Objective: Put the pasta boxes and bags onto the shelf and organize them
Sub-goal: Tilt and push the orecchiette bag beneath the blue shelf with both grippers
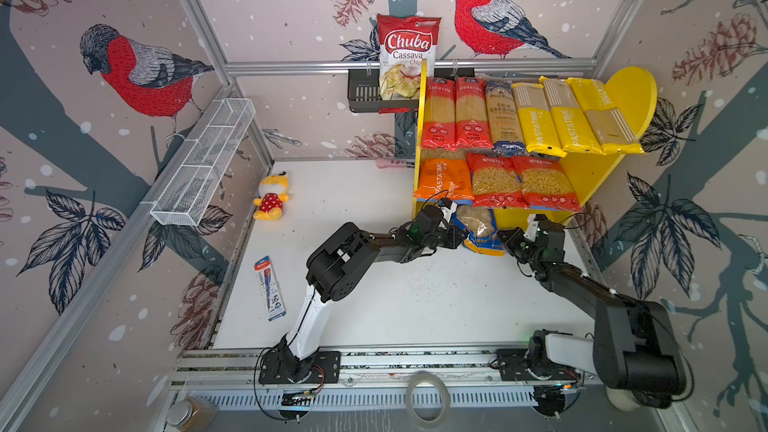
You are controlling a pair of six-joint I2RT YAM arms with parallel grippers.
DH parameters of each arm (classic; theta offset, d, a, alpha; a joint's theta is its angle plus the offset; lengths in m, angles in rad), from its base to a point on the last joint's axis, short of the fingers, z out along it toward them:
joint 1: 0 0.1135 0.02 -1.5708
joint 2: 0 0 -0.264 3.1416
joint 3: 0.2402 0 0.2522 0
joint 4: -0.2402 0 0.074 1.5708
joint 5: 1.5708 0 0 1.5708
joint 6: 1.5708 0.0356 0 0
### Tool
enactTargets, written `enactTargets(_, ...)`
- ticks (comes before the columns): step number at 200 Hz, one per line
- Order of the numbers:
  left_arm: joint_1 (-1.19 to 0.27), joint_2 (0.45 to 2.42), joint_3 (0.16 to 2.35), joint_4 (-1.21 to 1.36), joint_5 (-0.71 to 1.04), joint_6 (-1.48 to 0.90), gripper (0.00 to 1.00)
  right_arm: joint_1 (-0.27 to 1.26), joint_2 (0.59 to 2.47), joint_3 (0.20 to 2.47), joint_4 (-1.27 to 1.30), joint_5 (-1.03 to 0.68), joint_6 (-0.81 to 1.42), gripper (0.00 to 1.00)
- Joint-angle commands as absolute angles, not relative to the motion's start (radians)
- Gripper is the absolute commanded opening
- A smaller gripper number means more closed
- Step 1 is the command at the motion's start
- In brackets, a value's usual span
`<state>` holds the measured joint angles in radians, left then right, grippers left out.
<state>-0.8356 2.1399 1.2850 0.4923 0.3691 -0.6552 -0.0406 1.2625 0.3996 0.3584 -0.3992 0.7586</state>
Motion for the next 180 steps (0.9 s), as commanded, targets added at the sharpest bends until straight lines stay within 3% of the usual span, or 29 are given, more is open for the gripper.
enactTargets(1, -0.827, 2.136, 1.275, 0.508, 0.317, -0.621, 0.15, -0.041, 1.258, 0.38, 0.432, -0.411, 0.781, 0.13)
enactTargets(21, -0.828, 2.119, 1.219, 0.568, 0.341, -0.669, 0.15, -0.036, 1.19, 0.343, 0.389, -0.425, 0.801, 0.23)
enactTargets(52, -0.843, 2.089, 1.18, 0.609, 0.354, -0.698, 0.16, -0.023, 1.035, 0.264, 0.285, -0.41, 0.846, 0.53)
enactTargets(78, -0.85, 2.072, 1.176, 0.609, 0.357, -0.698, 0.16, -0.01, 0.926, 0.208, 0.19, -0.389, 0.881, 0.68)
enactTargets(127, -0.851, 2.017, 1.127, 0.647, 0.364, -0.727, 0.15, 0.031, 0.89, 0.125, 0.273, -0.426, 0.96, 0.74)
enactTargets(180, -0.862, 1.993, 1.136, 0.631, 0.362, -0.719, 0.12, 0.123, 1.038, 0.111, 0.513, -0.393, 1.066, 0.72)
